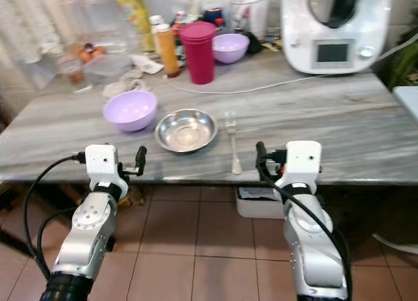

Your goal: Setting the table

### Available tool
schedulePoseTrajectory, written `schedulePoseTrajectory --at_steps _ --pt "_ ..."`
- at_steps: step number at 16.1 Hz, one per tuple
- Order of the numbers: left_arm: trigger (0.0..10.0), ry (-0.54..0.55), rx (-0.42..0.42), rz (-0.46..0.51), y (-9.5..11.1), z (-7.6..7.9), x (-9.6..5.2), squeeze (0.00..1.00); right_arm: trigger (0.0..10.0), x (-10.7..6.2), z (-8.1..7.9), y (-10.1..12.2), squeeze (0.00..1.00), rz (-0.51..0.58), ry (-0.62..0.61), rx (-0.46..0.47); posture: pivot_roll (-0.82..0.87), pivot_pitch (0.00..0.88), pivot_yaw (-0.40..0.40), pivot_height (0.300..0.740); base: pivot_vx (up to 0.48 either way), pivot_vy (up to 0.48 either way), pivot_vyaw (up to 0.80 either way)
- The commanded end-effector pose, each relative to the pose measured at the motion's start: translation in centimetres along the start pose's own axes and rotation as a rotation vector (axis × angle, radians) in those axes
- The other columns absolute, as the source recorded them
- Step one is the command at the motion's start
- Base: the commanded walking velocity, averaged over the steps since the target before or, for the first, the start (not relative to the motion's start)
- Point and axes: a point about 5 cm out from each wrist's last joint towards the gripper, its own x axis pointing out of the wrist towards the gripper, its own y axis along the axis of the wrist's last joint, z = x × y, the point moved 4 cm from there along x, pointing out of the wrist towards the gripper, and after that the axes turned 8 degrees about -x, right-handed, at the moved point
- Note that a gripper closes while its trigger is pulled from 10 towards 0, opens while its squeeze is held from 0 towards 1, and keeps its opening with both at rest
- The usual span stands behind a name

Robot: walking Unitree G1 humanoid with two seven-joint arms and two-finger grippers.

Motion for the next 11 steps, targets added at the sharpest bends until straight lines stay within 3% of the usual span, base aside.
schedulePoseTrajectory --at_steps 1,3,4,6,11 --pt "10.0 0.011 0.012 -0.007 0.0 -0.5 0.2 0.0 10.0 0.2 -0.6 -0.1 0.0 0.003 0.017 0.009 -0.27 0.018 0.118 0.74 -0.281 0.0 0.0" --pt "10.0 0.004 0.015 -0.006 0.2 -0.5 0.5 0.0 10.0 0.1 -0.6 0.3 0.0 0.046 -0.019 -0.108 -0.28 0.019 0.127 0.74 -0.281 0.0 0.0" --pt "10.0 -0.003 0.017 -0.005 0.3 -0.4 0.6 0.0 10.0 0.0 -0.9 0.1 0.0 0.033 -0.01 -0.056 -0.28 0.019 0.127 0.74 -0.281 0.0 0.0" --pt "10.0 -0.01 0.018 -0.005 0.4 -0.2 0.7 0.0 10.0 -0.2 -1.3 0.0 0.0 0.042 0.005 -0.048 -0.28 0.02 0.134 0.74 -0.279 0.0 0.0" --pt "10.0 -0.025 0.027 -0.011 0.2 -0.1 0.7 0.0 10.0 -0.7 -1.6 -1.0 0.0 0.008 0.048 0.071 -0.28 0.027 0.138 0.74 -0.279 0.0 0.0"
